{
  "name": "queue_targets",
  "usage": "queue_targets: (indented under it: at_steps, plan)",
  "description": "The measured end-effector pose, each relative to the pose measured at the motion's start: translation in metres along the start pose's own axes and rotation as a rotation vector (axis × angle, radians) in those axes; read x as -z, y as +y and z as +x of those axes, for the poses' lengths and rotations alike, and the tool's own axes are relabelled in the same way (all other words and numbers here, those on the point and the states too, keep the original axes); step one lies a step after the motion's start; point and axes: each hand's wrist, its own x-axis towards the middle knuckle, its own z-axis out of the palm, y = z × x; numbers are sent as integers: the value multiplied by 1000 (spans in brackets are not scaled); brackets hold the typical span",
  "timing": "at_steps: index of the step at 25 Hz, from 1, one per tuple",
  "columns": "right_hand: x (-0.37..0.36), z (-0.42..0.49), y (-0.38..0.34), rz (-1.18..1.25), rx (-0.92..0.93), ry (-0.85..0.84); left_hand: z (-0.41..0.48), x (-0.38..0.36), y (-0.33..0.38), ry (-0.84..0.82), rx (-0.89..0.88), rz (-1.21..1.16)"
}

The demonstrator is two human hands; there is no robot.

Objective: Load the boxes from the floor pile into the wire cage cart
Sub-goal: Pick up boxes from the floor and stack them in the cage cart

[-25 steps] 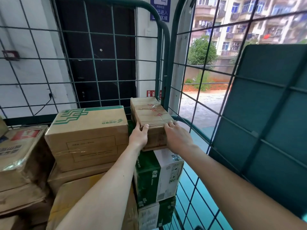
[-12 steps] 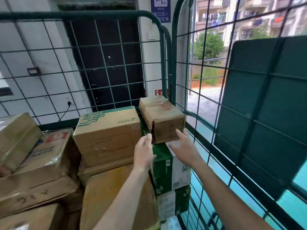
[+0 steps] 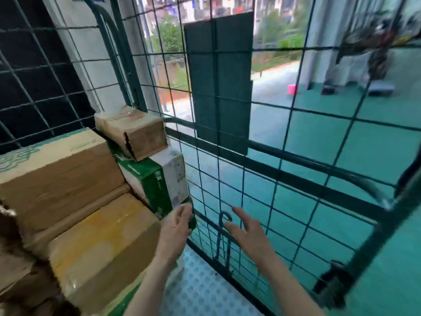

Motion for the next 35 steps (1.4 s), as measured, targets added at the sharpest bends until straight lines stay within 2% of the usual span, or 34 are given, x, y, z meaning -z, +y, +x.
queue_targets:
  at_steps: [3, 6, 10, 17, 21, 28, 32, 35]
  plan:
    - [20, -68, 22, 27, -50, 153, -42, -29, 6, -160, -34, -78]
    - [37, -139, 38, 34, -70, 270, -83, -60, 1, -281, 6, -128]
    - [75, -242, 64, 134, -156, 468, -152, -114, 0, -494, 46, -81]
    - [153, -410, 120, 352, -224, 902, -300, -247, 51, -908, -133, -55]
    - [204, -520, 151, 409, -260, 1135, -398, -331, 70, -1108, -167, -48]
    - [255, -681, 200, 517, -292, 1415, -581, -422, 78, -1366, -138, -21]
    - [263, -773, 224, 582, -323, 1551, -678, -454, 73, -1462, -69, -9]
    - [266, -850, 236, 605, -349, 1692, -753, -472, 70, -1582, -95, 34]
